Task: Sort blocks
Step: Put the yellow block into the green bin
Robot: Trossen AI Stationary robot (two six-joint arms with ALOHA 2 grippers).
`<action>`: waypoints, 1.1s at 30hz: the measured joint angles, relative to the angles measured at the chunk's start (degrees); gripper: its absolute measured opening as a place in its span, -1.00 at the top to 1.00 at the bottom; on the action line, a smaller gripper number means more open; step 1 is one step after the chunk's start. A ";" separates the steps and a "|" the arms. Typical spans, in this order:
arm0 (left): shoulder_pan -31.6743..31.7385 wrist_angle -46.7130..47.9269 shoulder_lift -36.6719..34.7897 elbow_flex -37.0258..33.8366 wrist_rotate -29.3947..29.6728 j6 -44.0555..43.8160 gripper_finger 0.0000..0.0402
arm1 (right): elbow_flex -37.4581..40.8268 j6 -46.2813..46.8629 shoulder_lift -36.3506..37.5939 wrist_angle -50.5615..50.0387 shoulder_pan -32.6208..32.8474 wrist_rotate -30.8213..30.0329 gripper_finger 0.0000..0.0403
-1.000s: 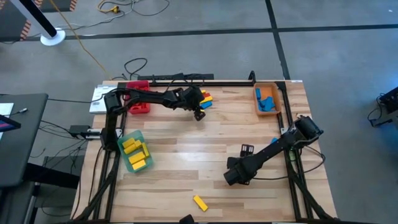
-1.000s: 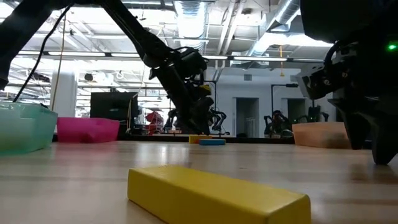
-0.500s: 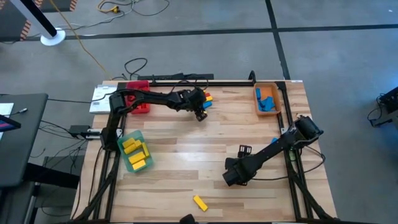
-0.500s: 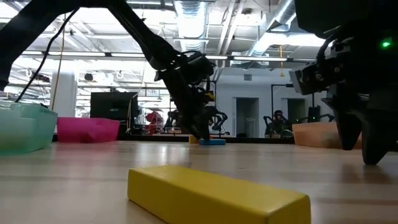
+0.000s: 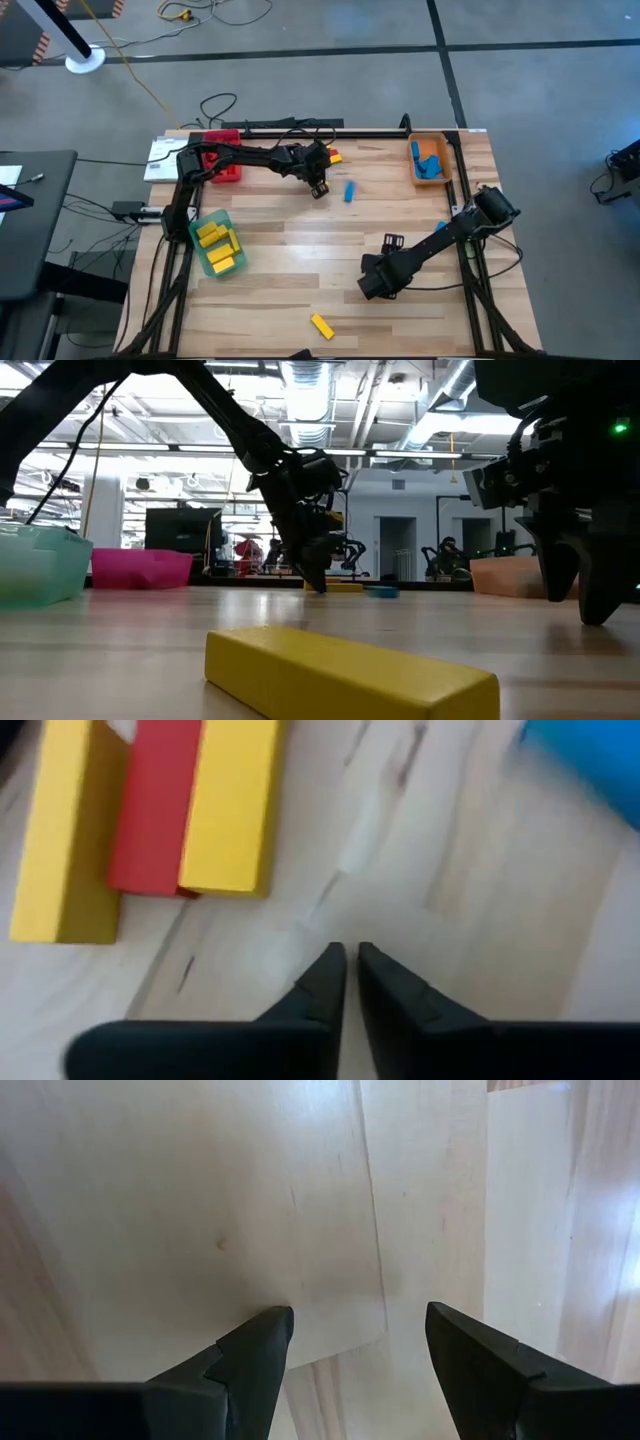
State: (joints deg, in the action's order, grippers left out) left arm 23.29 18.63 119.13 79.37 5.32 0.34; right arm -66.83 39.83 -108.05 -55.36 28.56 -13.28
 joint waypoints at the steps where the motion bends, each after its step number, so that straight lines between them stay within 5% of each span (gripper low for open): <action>1: 0.00 0.79 -0.05 0.03 -0.86 0.72 0.91 | 0.00 0.33 0.00 0.01 0.03 0.00 -0.27; 10: -1.90 9.60 -1.06 0.11 -2.68 4.88 0.98 | -0.04 2.82 0.00 -2.93 0.28 -2.20 -0.27; 19: -7.83 12.38 -7.93 -0.26 -6.47 7.50 0.96 | -0.02 3.17 0.94 -8.02 -3.18 -12.67 -0.27; 33: -19.63 17.74 -15.03 -0.22 -5.24 6.80 0.17 | 1.85 -1.11 7.48 3.68 -20.81 -18.12 -0.27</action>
State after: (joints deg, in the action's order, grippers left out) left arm 3.66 36.37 104.09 79.15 0.08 7.14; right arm -64.98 38.72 -100.57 -51.68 7.74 -31.40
